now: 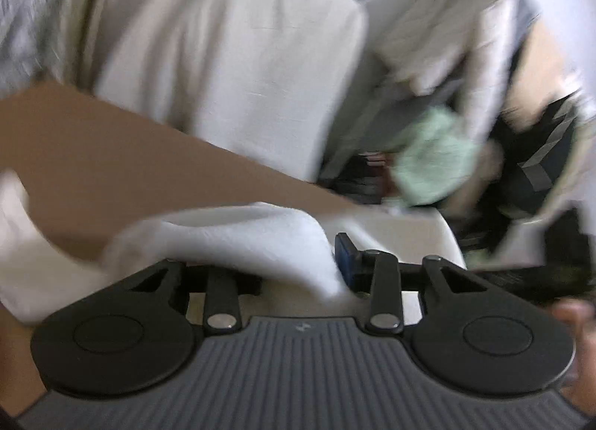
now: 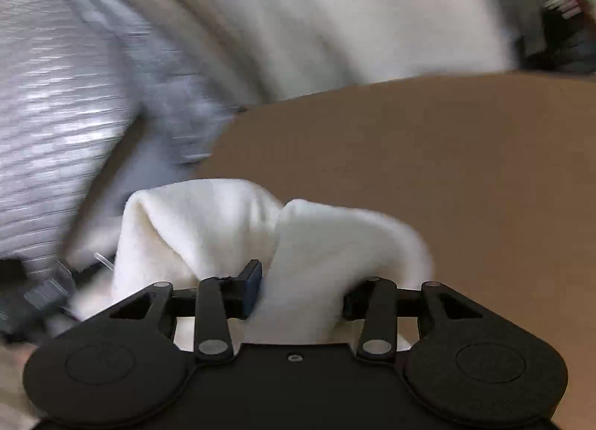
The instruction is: Fold clothes
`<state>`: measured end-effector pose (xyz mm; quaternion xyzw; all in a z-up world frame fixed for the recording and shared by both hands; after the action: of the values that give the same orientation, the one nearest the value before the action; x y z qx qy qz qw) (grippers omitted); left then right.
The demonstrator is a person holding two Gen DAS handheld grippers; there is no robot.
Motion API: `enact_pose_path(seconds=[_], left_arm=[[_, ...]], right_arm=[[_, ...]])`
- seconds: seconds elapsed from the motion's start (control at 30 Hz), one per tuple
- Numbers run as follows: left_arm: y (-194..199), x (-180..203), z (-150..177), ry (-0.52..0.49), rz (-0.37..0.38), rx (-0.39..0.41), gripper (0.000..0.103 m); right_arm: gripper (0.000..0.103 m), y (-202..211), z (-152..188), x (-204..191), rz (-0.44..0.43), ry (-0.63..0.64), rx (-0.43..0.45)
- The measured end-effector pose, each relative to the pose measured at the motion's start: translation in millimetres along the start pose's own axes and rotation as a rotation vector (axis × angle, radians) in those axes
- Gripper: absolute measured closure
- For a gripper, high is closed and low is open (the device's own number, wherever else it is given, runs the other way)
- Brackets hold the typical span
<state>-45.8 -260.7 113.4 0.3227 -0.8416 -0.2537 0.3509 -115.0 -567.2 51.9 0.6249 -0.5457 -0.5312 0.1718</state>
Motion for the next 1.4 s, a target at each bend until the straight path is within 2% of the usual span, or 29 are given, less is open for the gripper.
enact_pose_path(seconds=[0.03,0.07,0.1,0.13,0.17,0.2,0.33,0.4,0.5,0.6,0.7,0.77,0.87,0.97,1.07,1.13,1.3,1.4], left_arm=[[-8.4,2.9,-15.0,-0.010,-0.043,-0.017,0.061],[-10.1,2.8,-20.7,-0.014,-0.032,-0.030,0.054],[-9.8,2.1,-23.1,-0.016,-0.020,-0.031,0.049],[-4.0,0.0,-17.2,-0.013,-0.004,0.001,0.045],[-1.9,-2.1,-11.3,-0.015,0.002,0.021,0.032],[-9.3,-4.4,-5.4,-0.028,-0.015,0.011,0.027],[-39.0,-13.3,18.1,-0.079,-0.086,-0.031,0.027],[-53.7,-17.9,29.9,-0.104,-0.121,-0.051,0.027],[-75.9,-24.6,47.5,-0.142,-0.174,-0.082,0.027],[-95.9,-31.0,64.5,-0.183,-0.225,-0.104,0.027],[-96.3,-32.9,75.9,-0.252,-0.258,-0.032,0.028],[-92.5,-32.6,83.8,-0.284,-0.277,0.020,0.036],[-82.1,-28.7,95.7,-0.336,-0.203,0.067,0.034],[-86.3,-31.0,102.4,-0.364,-0.191,0.066,0.033],[-98.5,-39.5,105.2,-0.390,-0.186,0.063,0.033],[-108.7,-48.5,103.4,-0.389,-0.189,0.071,0.033],[-129.1,-70.5,97.6,-0.329,-0.147,0.091,0.031],[-141.0,-73.9,93.8,-0.315,-0.115,0.067,0.022]], right_arm=[[0.055,5.7,-5.6,10.5,0.066,-0.016,0.010],[0.055,12.9,-5.2,18.8,0.091,-0.018,0.015],[0.055,20.0,-1.2,23.8,0.083,-0.008,0.035],[0.055,26.2,5.6,27.9,0.051,0.002,0.073],[0.049,28.3,13.3,31.8,0.006,0.017,0.101],[0.046,24.6,20.2,36.4,-0.039,0.023,0.113],[0.043,-26.0,46.0,60.3,-0.210,-0.042,0.147],[0.043,-62.7,58.9,73.7,-0.231,-0.069,0.145],[0.041,-110.4,74.8,82.7,-0.142,-0.114,0.019],[0.041,-122.8,75.1,80.6,-0.066,-0.002,0.029],[0.040,-125.4,72.8,71.2,-0.067,0.073,0.048],[0.040,-126.2,79.4,59.4,-0.043,0.154,0.070],[0.039,-127.6,85.6,40.8,0.008,0.268,0.088],[0.038,-136.2,91.0,20.4,0.098,0.404,0.086],[0.030,-143.7,98.0,10.7,0.184,0.540,0.150],[0.030,-149.7,102.2,11.9,0.218,0.605,0.204],[0.029,-169.7,96.5,32.4,0.236,0.584,0.242],[0.029,-175.1,91.6,30.8,0.206,0.595,0.271]])
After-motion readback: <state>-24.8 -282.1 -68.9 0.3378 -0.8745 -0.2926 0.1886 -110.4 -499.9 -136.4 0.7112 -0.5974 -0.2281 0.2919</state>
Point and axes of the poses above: each gripper's, at about its wrist camera, not at the fingertips, and y roughly against the way its jaws point, x to its right, z to its underside, the point moved 2 cm from there along -y, roughly the way its jaws point, and after that the axes turned 11 degrees about -x, right-handed, at the moved point
